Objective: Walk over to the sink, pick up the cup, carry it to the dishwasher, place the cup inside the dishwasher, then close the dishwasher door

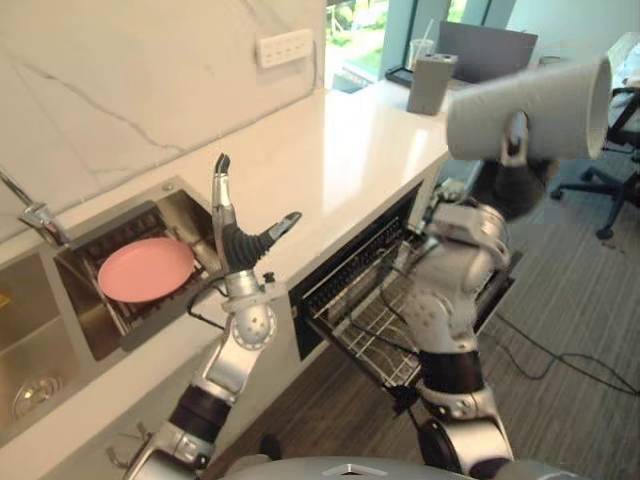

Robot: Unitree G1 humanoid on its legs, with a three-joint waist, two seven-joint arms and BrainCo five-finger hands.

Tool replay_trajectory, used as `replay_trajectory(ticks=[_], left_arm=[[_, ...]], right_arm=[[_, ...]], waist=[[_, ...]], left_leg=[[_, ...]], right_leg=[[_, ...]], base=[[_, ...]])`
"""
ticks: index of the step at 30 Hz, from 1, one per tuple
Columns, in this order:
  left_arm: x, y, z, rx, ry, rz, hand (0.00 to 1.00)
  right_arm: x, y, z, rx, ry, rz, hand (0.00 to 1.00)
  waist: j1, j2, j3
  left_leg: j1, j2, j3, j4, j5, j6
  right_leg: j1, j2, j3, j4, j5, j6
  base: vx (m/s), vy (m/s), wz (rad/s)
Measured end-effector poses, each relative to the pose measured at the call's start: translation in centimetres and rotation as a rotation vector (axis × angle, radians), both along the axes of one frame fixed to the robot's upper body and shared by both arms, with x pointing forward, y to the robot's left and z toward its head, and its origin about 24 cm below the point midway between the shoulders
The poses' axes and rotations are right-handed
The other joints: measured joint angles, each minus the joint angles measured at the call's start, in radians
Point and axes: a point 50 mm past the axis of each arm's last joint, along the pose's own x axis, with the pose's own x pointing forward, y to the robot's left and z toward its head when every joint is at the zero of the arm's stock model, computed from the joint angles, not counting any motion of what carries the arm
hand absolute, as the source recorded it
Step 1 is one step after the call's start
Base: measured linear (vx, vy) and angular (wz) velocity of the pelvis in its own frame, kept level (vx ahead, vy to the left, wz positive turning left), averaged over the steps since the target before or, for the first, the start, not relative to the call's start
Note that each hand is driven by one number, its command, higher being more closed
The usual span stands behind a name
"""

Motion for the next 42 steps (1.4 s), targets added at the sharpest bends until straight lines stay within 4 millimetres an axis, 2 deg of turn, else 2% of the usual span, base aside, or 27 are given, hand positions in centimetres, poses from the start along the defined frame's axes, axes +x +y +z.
replay_trajectory(ticks=[2,4,7,8,10,11,13,15,18,20,23,25,26,27,28,29,31,32,34,36,38,40,42], left_arm=[[-0.7,0.1,0.0,-0.09,0.02,-0.119,0.0],[-1.2,-0.4,-0.2,-0.263,0.084,-0.372,0.0],[-1.1,-1.5,-1.1,-0.448,0.182,-0.651,0.0],[-1.0,-1.7,-1.3,-0.486,0.201,-0.696,0.0],[-0.9,-2.3,-2.0,-0.635,0.275,-0.847,0.0],[-1.1,-2.7,-2.7,-0.705,0.327,-0.944,0.0],[-1.4,-3.1,-3.6,-0.742,0.379,-1.012,0.0],[-2.1,-3.9,-5.4,-0.818,0.489,-1.108,0.0],[-2.8,-4.5,-6.5,-0.879,0.569,-1.172,0.0],[-3.0,-4.7,-6.7,-0.877,0.595,-1.206,0.0],[-3.0,-4.6,-8.1,-0.754,0.67,-1.153,0.0],[-3.7,-4.6,-12.1,-0.609,0.888,-1.031,0.0],[-4.0,-4.5,-13.4,-0.552,0.954,-0.989,0.0],[-5.0,-4.3,-15.6,-0.444,1.073,-0.917,0.0],[-6.1,-3.4,-17.7,-0.335,1.18,-0.824,0.0],[-6.7,-3.0,-18.6,-0.292,1.222,-0.779,0.0],[-8.2,-0.6,-21.1,-0.105,1.346,-0.611,0.0],[-8.5,0.1,-21.6,-0.055,1.367,-0.57,0.0],[-9.5,2.5,-23.2,0.147,1.442,-0.439,0.0],[-10.2,4.0,-24.0,0.28,1.483,-0.35,0.0],[-11.3,5.5,-24.8,0.36,1.528,-0.256,0.0],[-11.8,7.0,-24.9,0.455,1.522,-0.177,0.0],[-12.0,7.9,-24.9,0.546,1.51,-0.147,0.0]], right_arm=[[-0.7,-1.9,-1.5,-0.004,0.042,-0.054,1.0],[-1.6,-4.1,-2.8,-0.004,0.078,-0.111,1.0],[-1.6,-5.0,-3.8,-0.078,0.148,-0.113,1.0],[-1.5,-5.2,-4.2,-0.096,0.18,-0.113,1.0],[-1.4,-6.2,-6.4,-0.129,0.302,-0.118,1.0],[-1.6,-7.0,-8.3,-0.128,0.392,-0.121,1.0],[-1.8,-7.5,-9.5,-0.132,0.447,-0.119,1.0],[-1.9,-7.6,-10.4,-0.184,0.5,-0.116,1.0],[-2.1,-7.3,-10.9,-0.279,0.55,-0.132,1.0],[-1.8,-7.0,-12.3,-0.318,0.613,-0.109,1.0],[-1.6,-6.5,-13.8,-0.343,0.675,-0.069,1.0],[-1.3,-5.7,-14.4,-0.355,0.692,-0.03,1.0],[-1.3,-5.5,-14.4,-0.359,0.691,-0.023,1.0],[-1.2,-5.3,-14.5,-0.368,0.69,-0.007,1.0],[-1.1,-5.0,-14.6,-0.38,0.694,0.008,1.0],[-1.0,-4.8,-14.8,-0.395,0.706,0.016,1.0],[-0.8,-4.3,-16.6,-0.427,0.826,0.067,1.0],[-0.7,-4.3,-17.3,-0.435,0.868,0.081,1.0],[-0.7,-3.6,-20.4,-0.448,1.031,0.162,1.0],[-0.6,-3.0,-21.7,-0.496,1.117,0.212,1.0],[-0.5,-2.6,-22.4,-0.532,1.166,0.245,1.0],[0.1,-2.8,-22.5,-0.559,1.192,0.256,1.0],[1.1,-2.9,-22.3,-0.655,1.226,0.277,1.0]], waist=[[-0.003,0.0,0.001],[-0.012,0.0,0.001],[-0.029,-0.003,0.003],[-0.031,-0.005,0.005],[-0.033,-0.009,0.007],[-0.033,-0.012,0.009],[-0.033,-0.013,0.009],[-0.041,-0.007,0.012],[-0.045,-0.013,0.017],[-0.043,-0.02,0.021],[-0.042,-0.023,0.024],[-0.039,-0.026,0.027],[-0.038,-0.024,0.026],[-0.037,-0.029,0.029],[-0.036,-0.028,0.029],[-0.037,-0.031,0.032],[-0.036,-0.047,0.043],[-0.033,-0.051,0.045],[-0.02,-0.055,0.048],[-0.014,-0.051,0.05],[-0.007,-0.051,0.05],[-0.006,-0.054,0.058],[-0.002,-0.054,0.062]], left_leg=[[-0.002,0.001,0.007,0.0,-0.003,-0.002],[0.001,0.001,0.02,0.0,-0.006,-0.004],[0.007,0.001,0.028,0.0,-0.012,-0.001],[0.008,0.001,0.03,0.0,-0.013,-0.001],[0.009,0.001,0.035,0.0,-0.014,0.0],[0.008,0.001,0.039,-0.001,-0.016,0.0],[0.007,0.0,0.044,-0.003,-0.019,0.001],[-0.004,-0.002,0.052,-0.005,-0.02,0.002],[-0.002,-0.002,0.052,0.0,-0.017,0.006],[-0.002,-0.003,0.051,0.0,-0.017,0.007],[-0.004,-0.006,0.051,0.0,-0.019,0.008],[-0.003,-0.008,0.051,-0.006,-0.023,0.01],[-0.003,-0.008,0.05,-0.006,-0.024,0.011],[-0.004,-0.008,0.05,-0.006,-0.026,0.012],[-0.003,-0.008,0.049,-0.006,-0.027,0.011],[-0.001,-0.008,0.046,-0.006,-0.028,0.01],[0.005,-0.009,0.032,-0.006,-0.028,0.01],[0.008,-0.009,0.032,-0.006,-0.029,0.009],[0.017,-0.013,0.025,-0.006,-0.032,0.009],[0.015,-0.018,0.021,-0.006,-0.033,0.011],[0.015,-0.021,0.016,-0.006,-0.032,0.014],[0.016,-0.026,-0.001,-0.006,-0.032,0.014],[0.016,-0.028,-0.002,-0.006,-0.032,0.014]], right_leg=[[-0.007,0.0,0.013,0.0,0.001,0.0],[-0.011,0.0,0.019,0.0,0.002,0.001],[-0.011,-0.001,0.027,0.0,0.002,0.002],[-0.01,-0.002,0.029,0.0,0.002,0.002],[-0.012,-0.002,0.032,0.0,0.002,0.001],[-0.014,-0.004,0.035,0.0,0.001,0.001],[-0.019,-0.005,0.04,0.0,0.001,0.002],[-0.028,-0.008,0.044,0.0,0.004,0.005],[-0.027,-0.009,0.043,0.001,0.004,0.007],[-0.028,-0.011,0.038,0.001,0.004,0.007],[-0.028,-0.014,0.035,0.001,0.0,0.011],[-0.025,-0.018,0.032,0.001,0.0,0.012],[-0.025,-0.018,0.031,0.001,0.0,0.012],[-0.025,-0.018,0.03,0.001,-0.001,0.011],[-0.022,-0.018,0.028,0.001,-0.004,0.015],[-0.019,-0.018,0.025,0.001,-0.005,0.016],[-0.006,-0.018,0.013,0.0,-0.007,0.016],[-0.002,-0.018,0.012,0.0,-0.008,0.016],[0.012,-0.022,0.002,0.0,-0.015,0.024],[0.013,-0.027,-0.005,0.0,-0.016,0.026],[0.017,-0.03,-0.012,0.0,-0.016,0.027],[0.028,-0.032,-0.03,0.0,-0.016,0.028],[0.029,-0.034,-0.033,0.0,-0.017,0.029]], base=[[0.02,-0.006,-0.14],[0.03,-0.008,-0.14],[0.02,-0.002,-0.09],[0.02,0.0,-0.08],[0.02,0.0,-0.05],[0.02,0.0,-0.04],[0.02,0.001,-0.08],[0.05,0.002,-0.07],[0.05,-0.007,-0.01],[0.03,-0.005,0.05],[0.02,0.004,0.04],[0.01,0.01,0.04],[0.0,0.0,0.0],[0.0,0.0,0.0],[0.03,-0.001,0.04],[0.03,-0.006,0.1],[0.03,-0.008,0.15],[0.03,-0.003,0.09],[0.02,0.003,0.09],[0.02,0.017,0.1],[0.02,0.017,0.1],[0.01,0.013,0.22],[0.0,0.018,0.1]])
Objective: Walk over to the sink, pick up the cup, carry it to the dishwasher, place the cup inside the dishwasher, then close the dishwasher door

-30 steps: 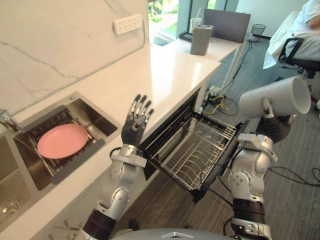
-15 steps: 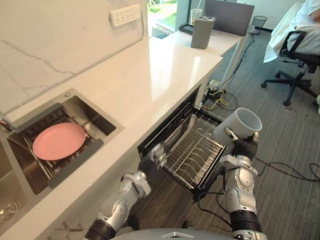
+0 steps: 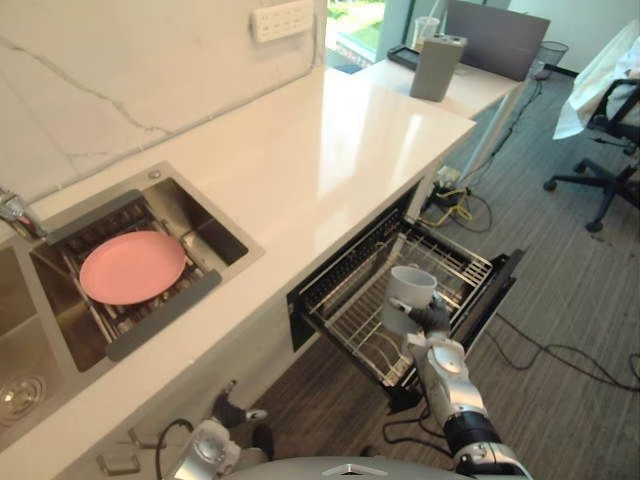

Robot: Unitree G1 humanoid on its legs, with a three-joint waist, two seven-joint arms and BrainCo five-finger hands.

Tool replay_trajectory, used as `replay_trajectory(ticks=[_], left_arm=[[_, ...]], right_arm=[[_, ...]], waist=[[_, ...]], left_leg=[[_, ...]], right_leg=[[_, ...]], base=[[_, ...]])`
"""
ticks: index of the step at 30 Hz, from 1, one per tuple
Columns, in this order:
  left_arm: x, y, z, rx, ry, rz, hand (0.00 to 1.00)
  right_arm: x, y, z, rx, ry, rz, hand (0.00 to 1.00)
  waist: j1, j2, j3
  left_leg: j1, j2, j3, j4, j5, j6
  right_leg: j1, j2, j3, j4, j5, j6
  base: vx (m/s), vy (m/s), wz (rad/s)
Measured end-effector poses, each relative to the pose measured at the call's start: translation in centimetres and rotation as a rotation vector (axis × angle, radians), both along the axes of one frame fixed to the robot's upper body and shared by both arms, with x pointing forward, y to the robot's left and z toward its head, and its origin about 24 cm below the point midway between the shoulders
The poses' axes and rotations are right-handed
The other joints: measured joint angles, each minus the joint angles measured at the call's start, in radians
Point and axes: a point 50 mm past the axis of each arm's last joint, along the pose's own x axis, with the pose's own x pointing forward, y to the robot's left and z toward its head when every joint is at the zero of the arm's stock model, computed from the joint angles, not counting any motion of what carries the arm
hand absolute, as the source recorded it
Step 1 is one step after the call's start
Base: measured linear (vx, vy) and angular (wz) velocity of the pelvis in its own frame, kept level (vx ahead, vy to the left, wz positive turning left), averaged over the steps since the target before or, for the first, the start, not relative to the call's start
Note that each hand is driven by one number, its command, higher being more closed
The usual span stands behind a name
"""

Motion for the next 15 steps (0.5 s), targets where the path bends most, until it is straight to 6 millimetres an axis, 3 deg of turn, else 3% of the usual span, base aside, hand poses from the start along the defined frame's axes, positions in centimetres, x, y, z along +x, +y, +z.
replay_trajectory(ticks=[6,9,11,15], left_arm=[[-2.6,2.2,-1.0,0.088,0.081,0.059,0.0],[-4.6,2.8,-1.6,0.13,0.141,0.059,0.0],[-4.9,3.0,-1.6,0.145,0.149,0.049,0.0],[-4.7,3.0,-1.5,0.132,0.14,0.06,0.0]], right_arm=[[0.6,-1.5,-0.7,-0.136,0.141,0.104,1.0],[1.6,-2.6,-0.1,-0.16,0.159,0.112,1.0],[2.1,-3.5,0.4,-0.194,0.165,0.1,1.0],[4.2,-5.5,2.9,-0.274,0.149,0.074,1.0]], waist=[[0.028,0.004,0.015],[0.037,0.006,0.039],[0.055,0.013,0.058],[0.08,0.068,0.14]], left_leg=[[-0.001,-0.01,-0.033,0.0,0.004,0.006],[-0.021,-0.017,-0.063,0.003,0.014,0.01],[-0.042,-0.021,-0.088,0.006,0.026,0.011],[-0.076,-0.029,-0.139,0.006,0.053,0.013]], right_leg=[[0.02,-0.007,-0.038,0.0,-0.005,0.008],[0.017,-0.011,-0.079,0.005,-0.008,0.012],[0.013,-0.011,-0.106,0.007,-0.004,0.009],[-0.003,-0.02,-0.151,0.046,-0.01,0.009]], base=[[0.01,0.009,0.15],[0.01,0.014,0.32],[0.0,0.018,0.47],[-0.05,0.043,0.35]])
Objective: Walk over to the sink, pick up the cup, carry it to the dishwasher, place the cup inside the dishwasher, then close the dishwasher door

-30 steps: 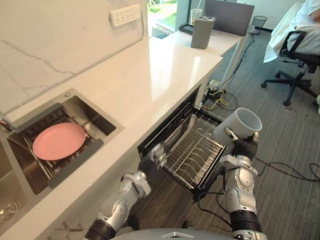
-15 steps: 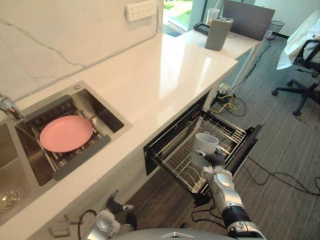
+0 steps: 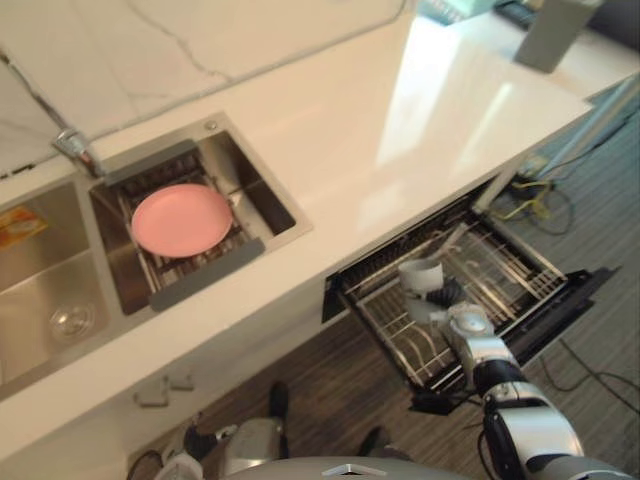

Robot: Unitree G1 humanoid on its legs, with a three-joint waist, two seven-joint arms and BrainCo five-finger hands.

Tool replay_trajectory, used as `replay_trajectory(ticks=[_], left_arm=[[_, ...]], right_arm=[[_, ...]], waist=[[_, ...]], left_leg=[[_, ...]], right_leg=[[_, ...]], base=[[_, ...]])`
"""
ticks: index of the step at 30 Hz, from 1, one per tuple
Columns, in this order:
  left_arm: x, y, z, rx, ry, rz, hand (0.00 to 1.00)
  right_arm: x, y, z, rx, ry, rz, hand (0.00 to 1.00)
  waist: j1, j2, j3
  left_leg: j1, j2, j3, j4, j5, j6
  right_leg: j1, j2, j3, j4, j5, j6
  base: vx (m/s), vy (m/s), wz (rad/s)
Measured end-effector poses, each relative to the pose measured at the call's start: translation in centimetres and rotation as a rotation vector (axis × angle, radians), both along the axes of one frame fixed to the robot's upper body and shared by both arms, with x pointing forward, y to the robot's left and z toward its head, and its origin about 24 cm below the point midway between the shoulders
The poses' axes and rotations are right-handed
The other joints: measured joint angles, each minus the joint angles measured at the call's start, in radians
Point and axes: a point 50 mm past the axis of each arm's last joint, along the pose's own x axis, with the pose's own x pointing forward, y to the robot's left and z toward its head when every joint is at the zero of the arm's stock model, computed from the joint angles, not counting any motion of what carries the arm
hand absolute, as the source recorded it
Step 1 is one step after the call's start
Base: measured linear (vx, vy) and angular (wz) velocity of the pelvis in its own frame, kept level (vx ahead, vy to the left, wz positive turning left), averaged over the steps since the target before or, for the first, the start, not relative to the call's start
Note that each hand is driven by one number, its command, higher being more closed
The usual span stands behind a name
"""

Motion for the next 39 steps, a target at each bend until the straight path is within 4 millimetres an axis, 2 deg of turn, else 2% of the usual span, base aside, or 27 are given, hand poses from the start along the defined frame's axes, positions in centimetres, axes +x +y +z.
replay_trajectory(ticks=[1,4,7,9,11,20,23,24,28,34,39], left_arm=[[-0.2,0.0,-0.1,0.0,0.001,-0.003,0.0],[-1.4,0.0,-0.3,0.0,0.007,-0.009,0.0],[-2.0,-0.1,-0.4,-0.003,0.004,-0.014,0.0],[-1.9,-0.4,-0.3,-0.012,-0.016,-0.025,0.0],[-1.9,-0.6,-0.3,-0.02,-0.03,-0.039,0.0],[-2.8,-0.4,-0.5,0.012,-0.009,-0.112,0.0],[-2.6,-1.1,-0.5,-0.003,-0.031,-0.146,0.0],[-2.2,-1.2,-0.5,-0.003,-0.048,-0.153,0.0],[-1.3,-1.3,-0.3,0.0,-0.079,-0.149,0.0],[-1.3,-1.0,-0.2,0.037,-0.124,-0.109,0.0],[-0.4,0.5,0.4,0.084,-0.205,0.083,0.0]], right_arm=[[0.7,-0.8,1.1,-0.026,-0.021,-0.01,1.0],[1.8,-2.7,3.8,-0.115,-0.065,-0.023,1.0],[2.5,-3.7,5.3,-0.155,-0.081,-0.035,1.0],[3.2,-4.1,6.8,-0.19,-0.105,-0.029,1.0],[3.5,-4.2,7.5,-0.203,-0.115,-0.028,1.0],[3.5,-4.8,7.2,-0.207,-0.052,-0.024,1.0],[4.0,-4.2,7.4,-0.214,-0.046,0.016,1.0],[4.0,-4.0,7.4,-0.215,-0.051,0.027,0.0],[4.5,-3.3,7.6,-0.215,-0.031,0.072,0.0],[4.6,-2.9,7.1,-0.154,0.001,0.044,0.0],[4.3,-1.7,5.4,-0.025,-0.029,-0.039,0.0]], waist=[[0.003,0.022,0.022],[0.013,0.056,0.085],[0.023,0.059,0.124],[0.042,0.059,0.156],[0.055,0.063,0.169],[0.085,0.074,0.181],[0.089,0.091,0.197],[0.096,0.091,0.198],[0.103,0.091,0.201],[0.107,0.09,0.202],[0.099,0.074,0.212]], left_leg=[[-0.02,-0.001,-0.011,0.0,0.01,-0.004],[-0.059,-0.008,-0.035,0.0,0.03,-0.01],[-0.087,-0.014,-0.054,0.0,0.04,-0.016],[-0.119,-0.016,-0.056,-0.001,0.044,-0.012],[-0.14,-0.021,-0.057,-0.003,0.052,-0.008],[-0.208,-0.04,-0.089,0.0,0.07,0.001],[-0.208,-0.041,-0.106,0.0,0.081,0.006],[-0.214,-0.044,-0.107,0.0,0.081,0.006],[-0.221,-0.048,-0.12,0.0,0.084,0.006],[-0.219,-0.044,-0.138,-0.001,0.088,-0.003],[-0.178,-0.026,-0.139,0.0,0.089,-0.019]], right_leg=[[-0.024,-0.009,-0.01,0.032,-0.01,-0.002],[-0.076,-0.033,-0.02,0.104,-0.034,-0.005],[-0.111,-0.05,-0.024,0.152,-0.052,-0.005],[-0.164,-0.072,-0.021,0.212,-0.076,-0.011],[-0.196,-0.09,-0.022,0.254,-0.094,-0.013],[-0.288,-0.132,-0.021,0.367,-0.152,-0.012],[-0.289,-0.135,-0.02,0.388,-0.167,-0.013],[-0.303,-0.147,-0.018,0.414,-0.182,-0.014],[-0.322,-0.166,-0.016,0.476,-0.223,-0.018],[-0.329,-0.171,-0.014,0.517,-0.258,-0.025],[-0.274,-0.147,-0.027,0.497,-0.261,-0.032]], base=[[-0.08,0.053,0.37],[-0.09,0.046,0.26],[-0.09,0.012,0.16],[-0.12,-0.02,0.11],[-0.07,-0.045,0.12],[-0.01,-0.099,0.12],[0.0,-0.125,0.11],[-0.02,-0.121,0.12],[-0.04,-0.126,0.13],[-0.05,-0.117,0.07],[-0.04,-0.096,0.03]])
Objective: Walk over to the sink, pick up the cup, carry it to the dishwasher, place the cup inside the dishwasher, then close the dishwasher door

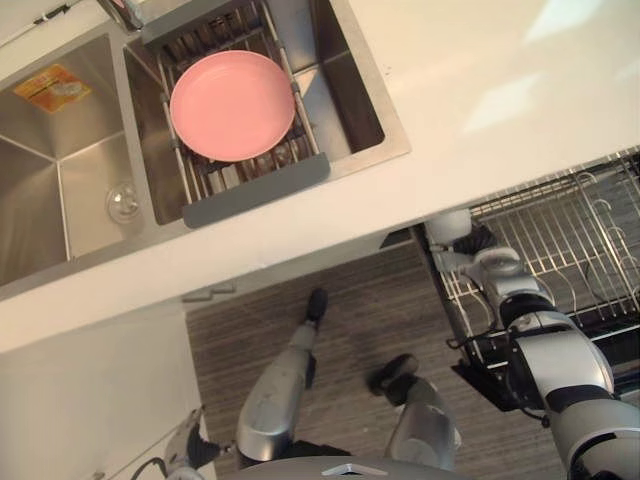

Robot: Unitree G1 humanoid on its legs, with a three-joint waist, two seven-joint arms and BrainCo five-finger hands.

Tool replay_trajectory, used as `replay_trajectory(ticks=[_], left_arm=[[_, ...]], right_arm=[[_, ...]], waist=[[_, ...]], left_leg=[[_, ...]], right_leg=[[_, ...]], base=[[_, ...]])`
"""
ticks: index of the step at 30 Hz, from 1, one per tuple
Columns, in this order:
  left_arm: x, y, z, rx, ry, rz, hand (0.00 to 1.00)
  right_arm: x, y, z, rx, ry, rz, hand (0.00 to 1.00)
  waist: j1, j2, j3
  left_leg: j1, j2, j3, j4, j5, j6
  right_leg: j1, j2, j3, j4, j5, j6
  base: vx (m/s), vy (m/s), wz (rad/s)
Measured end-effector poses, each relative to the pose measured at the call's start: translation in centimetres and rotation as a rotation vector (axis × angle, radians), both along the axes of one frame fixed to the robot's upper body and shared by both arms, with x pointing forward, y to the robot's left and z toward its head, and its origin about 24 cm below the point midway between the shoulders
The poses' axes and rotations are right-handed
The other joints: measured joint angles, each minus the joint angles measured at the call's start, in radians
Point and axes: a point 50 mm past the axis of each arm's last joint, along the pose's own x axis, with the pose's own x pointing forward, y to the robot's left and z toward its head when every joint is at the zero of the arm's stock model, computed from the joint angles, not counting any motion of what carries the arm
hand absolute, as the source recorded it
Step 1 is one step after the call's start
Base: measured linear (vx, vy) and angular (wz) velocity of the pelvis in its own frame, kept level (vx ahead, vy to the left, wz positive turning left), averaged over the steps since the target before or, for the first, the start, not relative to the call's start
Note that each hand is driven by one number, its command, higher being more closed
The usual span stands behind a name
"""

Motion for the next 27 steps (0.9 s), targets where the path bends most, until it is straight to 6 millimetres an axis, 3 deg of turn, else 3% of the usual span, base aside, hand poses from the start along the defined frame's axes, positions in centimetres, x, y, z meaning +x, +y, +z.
replay_trajectory(ticks=[5,7,10,14,20,26,27], left_arm=[[2.7,2.7,1.0,-0.1,-0.135,0.387,0.0],[3.4,4.0,1.5,-0.197,-0.195,0.573,0.0],[3.4,4.7,1.5,-0.258,-0.205,0.647,0.0],[3.2,4.8,1.4,-0.298,-0.192,0.689,0.0],[3.0,3.9,1.1,-0.345,-0.163,0.715,0.0],[1.0,2.9,0.3,-0.349,-0.092,0.7,0.0],[0.4,2.7,0.1,-0.356,-0.074,0.706,0.0]], right_arm=[[-0.9,1.6,-2.0,0.104,-0.062,-0.055,0.0],[-2.1,2.4,-3.9,0.137,-0.04,-0.079,0.0],[-3.8,2.9,-5.9,0.183,-0.019,-0.091,0.0],[-4.8,4.5,-6.7,0.208,-0.038,-0.058,0.0],[-4.8,6.2,-5.0,0.21,-0.145,0.029,0.0],[-4.1,8.8,0.3,0.267,-0.451,0.156,0.0],[-4.4,9.4,1.5,0.302,-0.527,0.178,0.0]], waist=[[-0.007,-0.031,-0.013],[-0.02,-0.053,-0.046],[-0.033,-0.068,-0.1],[-0.052,-0.082,-0.173],[-0.065,-0.109,-0.243],[-0.077,-0.115,-0.257],[-0.078,-0.109,-0.264]], left_leg=[[0.033,0.021,0.005,0.0,-0.015,-0.02],[0.043,0.025,0.021,0.0,-0.02,-0.025],[0.083,0.034,0.051,0.0,-0.031,-0.021],[0.131,0.054,0.094,0.0,-0.058,-0.024],[0.192,0.1,0.178,0.0,-0.087,-0.032],[0.236,0.133,0.25,0.048,-0.116,-0.06],[0.233,0.139,0.25,0.066,-0.128,-0.044]], right_leg=[[0.047,0.034,-0.004,-0.048,0.012,-0.005],[0.058,0.043,0.007,-0.071,0.024,-0.002],[0.102,0.07,0.03,-0.138,0.055,0.003],[0.155,0.109,0.063,-0.224,0.095,0.003],[0.214,0.179,0.13,-0.358,0.158,-0.009],[0.268,0.22,0.198,-0.437,0.207,-0.031],[0.276,0.228,0.199,-0.45,0.205,-0.032]], base=[[-0.04,-0.06,-0.06],[-0.01,-0.049,-0.17],[0.01,-0.038,-0.28],[0.01,-0.07,-0.37],[-0.01,-0.071,-0.43],[0.01,-0.06,-0.39],[-0.02,-0.034,-0.05]])
